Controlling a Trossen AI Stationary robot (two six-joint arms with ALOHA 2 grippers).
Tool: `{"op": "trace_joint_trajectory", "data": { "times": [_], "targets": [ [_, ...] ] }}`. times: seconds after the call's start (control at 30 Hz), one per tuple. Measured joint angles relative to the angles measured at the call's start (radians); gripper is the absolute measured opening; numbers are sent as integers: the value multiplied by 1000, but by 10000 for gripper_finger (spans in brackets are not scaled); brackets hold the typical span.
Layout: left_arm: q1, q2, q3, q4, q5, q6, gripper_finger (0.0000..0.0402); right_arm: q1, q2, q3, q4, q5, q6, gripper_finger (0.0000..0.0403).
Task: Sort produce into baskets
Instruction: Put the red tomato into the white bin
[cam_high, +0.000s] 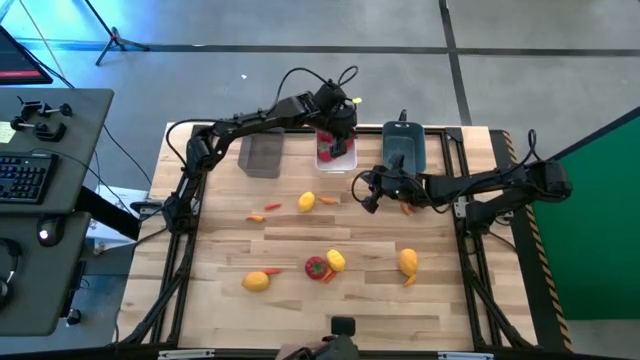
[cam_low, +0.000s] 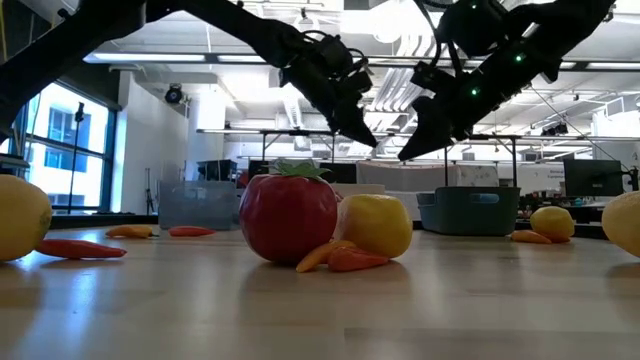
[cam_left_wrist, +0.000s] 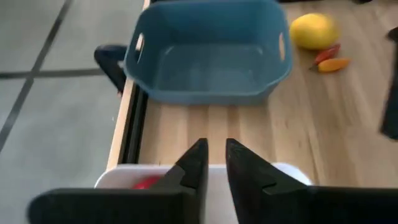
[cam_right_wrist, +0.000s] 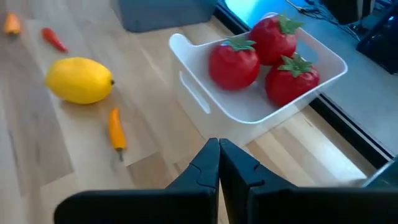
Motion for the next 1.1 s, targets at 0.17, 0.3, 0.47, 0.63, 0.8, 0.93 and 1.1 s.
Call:
{"op": "trace_joint_trajectory", "data": {
  "times": [0.17, 0.3, 0.47, 0.63, 0.8, 0.93, 1.1],
  "targets": [
    [-7, -4, 0, 2, 21, -45, 4, -20, 0, 0, 1, 0, -9, 0],
    [-25, -7, 0, 28, 23, -53, 1, -45, 0, 0, 46, -33, -50, 0],
    [-52, -7, -1, 73, 20, -77, 0, -79, 0, 0, 70, -130, -29, 0],
    [-64, -7, -1, 53, 8, -95, 0, -79, 0, 0, 72, -137, -65, 0],
    [-80, -23, -95, 153, 1, -121, 0, -79, 0, 0, 95, -131, -66, 0],
    [-78, -79, -205, 283, 7, -157, 0, -76, 1, -15, 126, -130, -63, 0],
    [-95, -192, -374, 399, 7, -166, 0, -76, 3, -40, 178, -130, -57, 0]
  ]
}}
